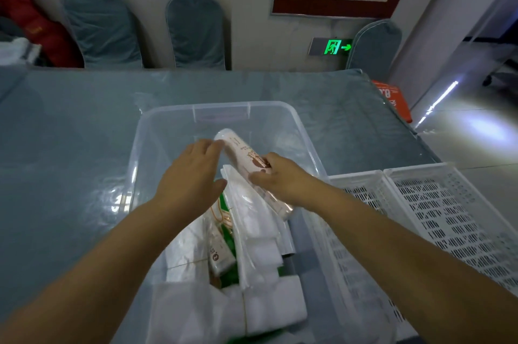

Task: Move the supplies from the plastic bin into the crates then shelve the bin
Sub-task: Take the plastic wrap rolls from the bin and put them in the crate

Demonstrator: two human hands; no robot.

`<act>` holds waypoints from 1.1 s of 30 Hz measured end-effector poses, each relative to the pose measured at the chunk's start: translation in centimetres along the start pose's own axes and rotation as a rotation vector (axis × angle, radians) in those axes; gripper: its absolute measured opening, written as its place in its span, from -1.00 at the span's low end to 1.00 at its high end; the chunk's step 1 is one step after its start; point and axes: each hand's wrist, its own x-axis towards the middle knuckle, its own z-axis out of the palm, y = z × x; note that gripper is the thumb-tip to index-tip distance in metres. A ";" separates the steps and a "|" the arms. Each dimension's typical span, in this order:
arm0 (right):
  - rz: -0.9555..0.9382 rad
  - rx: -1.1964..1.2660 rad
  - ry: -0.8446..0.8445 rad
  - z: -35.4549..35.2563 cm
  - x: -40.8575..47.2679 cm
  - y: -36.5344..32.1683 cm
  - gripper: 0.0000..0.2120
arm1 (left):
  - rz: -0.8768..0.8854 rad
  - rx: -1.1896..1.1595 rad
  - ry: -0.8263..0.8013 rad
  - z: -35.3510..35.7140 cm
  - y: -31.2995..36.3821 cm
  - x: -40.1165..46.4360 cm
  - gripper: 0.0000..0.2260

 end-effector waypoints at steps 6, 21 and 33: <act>-0.222 -0.089 0.245 -7.5 -4.0 1.2 -0.65 | 0.182 -0.015 0.181 -1.7 4.6 1.5 -0.31; -0.249 -0.566 0.153 -11.5 1.6 28.7 -0.48 | -0.039 -0.103 0.088 6.0 15.8 5.8 -0.66; -0.373 -0.705 0.337 -8.8 3.4 32.0 -0.51 | -0.462 -0.251 0.064 6.5 9.9 2.4 -0.82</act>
